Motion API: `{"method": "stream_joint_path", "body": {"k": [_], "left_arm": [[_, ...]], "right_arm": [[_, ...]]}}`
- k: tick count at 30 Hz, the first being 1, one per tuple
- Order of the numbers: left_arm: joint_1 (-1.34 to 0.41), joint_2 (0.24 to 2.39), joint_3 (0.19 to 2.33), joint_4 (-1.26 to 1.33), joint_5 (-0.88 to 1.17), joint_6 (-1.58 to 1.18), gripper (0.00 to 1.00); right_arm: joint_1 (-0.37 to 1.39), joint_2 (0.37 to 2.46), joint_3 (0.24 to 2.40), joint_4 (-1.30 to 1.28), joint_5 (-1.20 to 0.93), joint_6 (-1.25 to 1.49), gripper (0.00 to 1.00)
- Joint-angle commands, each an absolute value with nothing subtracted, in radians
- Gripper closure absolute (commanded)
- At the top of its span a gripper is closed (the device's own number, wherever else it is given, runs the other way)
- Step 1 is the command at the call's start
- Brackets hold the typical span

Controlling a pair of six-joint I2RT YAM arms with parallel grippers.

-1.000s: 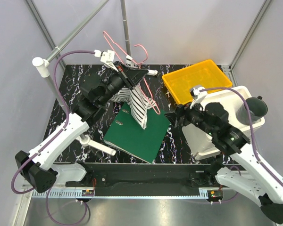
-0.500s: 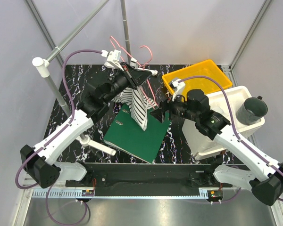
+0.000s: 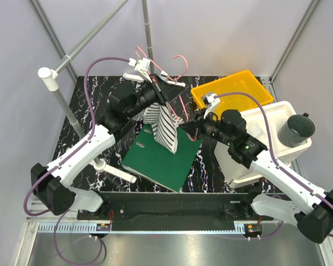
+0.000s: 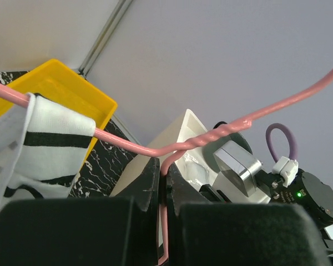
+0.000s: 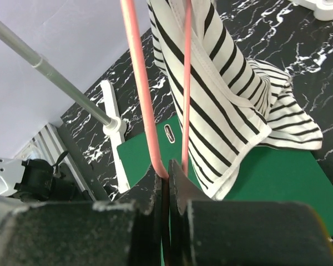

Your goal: Remove the tank top from the hanger

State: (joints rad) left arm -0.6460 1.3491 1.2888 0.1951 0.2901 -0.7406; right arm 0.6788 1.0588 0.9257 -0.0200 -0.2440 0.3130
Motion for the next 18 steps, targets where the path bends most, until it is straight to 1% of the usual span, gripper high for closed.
{"method": "stream_joint_path", "body": {"k": [1,2,4,5,7,8,10,11,14,15,17,18], "left_arm": [[-0.641,1.325,1.342,0.298,0.342,-0.718,0.88],[-0.641,1.327,1.356,0.275,0.350,-0.704,0.82],[-0.641,1.328,1.371,0.243,0.383,-0.651,0.65],[-0.640,1.327,1.379,0.217,0.393,-0.632,0.51],[-0.640,1.309,1.374,0.204,0.417,-0.586,0.41],[-0.640,1.296,1.364,0.190,0.420,-0.568,0.34],[-0.640,1.249,1.347,0.152,0.413,-0.500,0.27],[-0.640,1.227,1.326,0.132,0.396,-0.473,0.19],[-0.640,1.096,1.254,0.075,0.292,-0.344,0.14],[-0.638,1.069,1.232,0.066,0.232,-0.319,0.12],[-0.640,1.019,1.185,0.031,0.180,-0.266,0.11],[-0.637,0.988,1.178,0.012,0.151,-0.206,0.09]], "right_arm": [[0.676,0.982,0.888,0.028,-0.109,0.373,1.00],[0.676,0.964,0.887,0.029,-0.097,0.380,1.00],[0.676,0.948,0.885,0.028,-0.068,0.394,1.00],[0.676,0.939,0.885,0.028,-0.061,0.399,1.00],[0.676,0.933,0.894,0.026,-0.049,0.410,1.00],[0.675,0.928,0.897,0.026,-0.043,0.413,1.00],[0.676,0.927,0.902,0.025,-0.029,0.414,1.00],[0.676,0.925,0.905,0.022,-0.023,0.411,1.00],[0.676,0.922,0.920,0.006,-0.009,0.411,1.00],[0.676,0.920,0.922,0.005,-0.006,0.411,1.00],[0.676,0.911,0.934,-0.034,-0.005,0.414,1.00],[0.676,0.908,0.942,-0.038,-0.006,0.416,1.00]]}}
